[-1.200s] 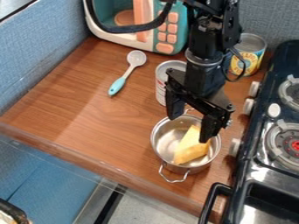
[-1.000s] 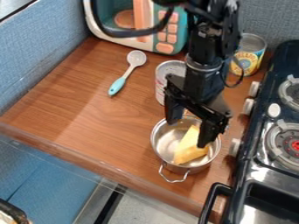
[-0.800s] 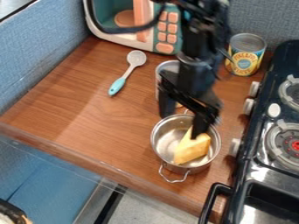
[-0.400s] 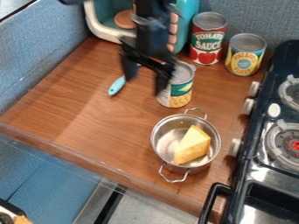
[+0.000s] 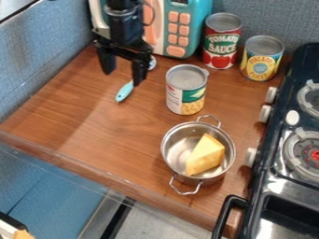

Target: Take the blue spoon and put it at the center of the table

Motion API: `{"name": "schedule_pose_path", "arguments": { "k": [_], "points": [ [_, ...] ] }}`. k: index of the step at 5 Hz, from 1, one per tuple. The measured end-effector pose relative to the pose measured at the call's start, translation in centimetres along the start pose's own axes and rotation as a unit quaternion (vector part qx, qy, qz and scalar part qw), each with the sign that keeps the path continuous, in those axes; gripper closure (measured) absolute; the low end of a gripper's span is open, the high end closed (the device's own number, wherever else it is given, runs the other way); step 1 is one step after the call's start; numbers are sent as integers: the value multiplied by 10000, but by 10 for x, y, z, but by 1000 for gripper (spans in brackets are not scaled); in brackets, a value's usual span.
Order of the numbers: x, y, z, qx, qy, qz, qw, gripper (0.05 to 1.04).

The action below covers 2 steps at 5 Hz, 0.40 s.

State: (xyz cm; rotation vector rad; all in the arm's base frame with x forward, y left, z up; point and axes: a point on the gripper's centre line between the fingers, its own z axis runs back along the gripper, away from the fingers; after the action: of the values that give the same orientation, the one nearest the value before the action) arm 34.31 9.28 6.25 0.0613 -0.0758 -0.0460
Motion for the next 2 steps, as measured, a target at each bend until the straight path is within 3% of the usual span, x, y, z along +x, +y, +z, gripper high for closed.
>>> {"name": "schedule_pose_path", "arguments": {
  "k": [1, 2],
  "points": [
    [11, 9, -24, 7, 5, 79, 10000, 84],
    [14, 15, -43, 158, 162, 175, 9996, 84]
  ]
}}
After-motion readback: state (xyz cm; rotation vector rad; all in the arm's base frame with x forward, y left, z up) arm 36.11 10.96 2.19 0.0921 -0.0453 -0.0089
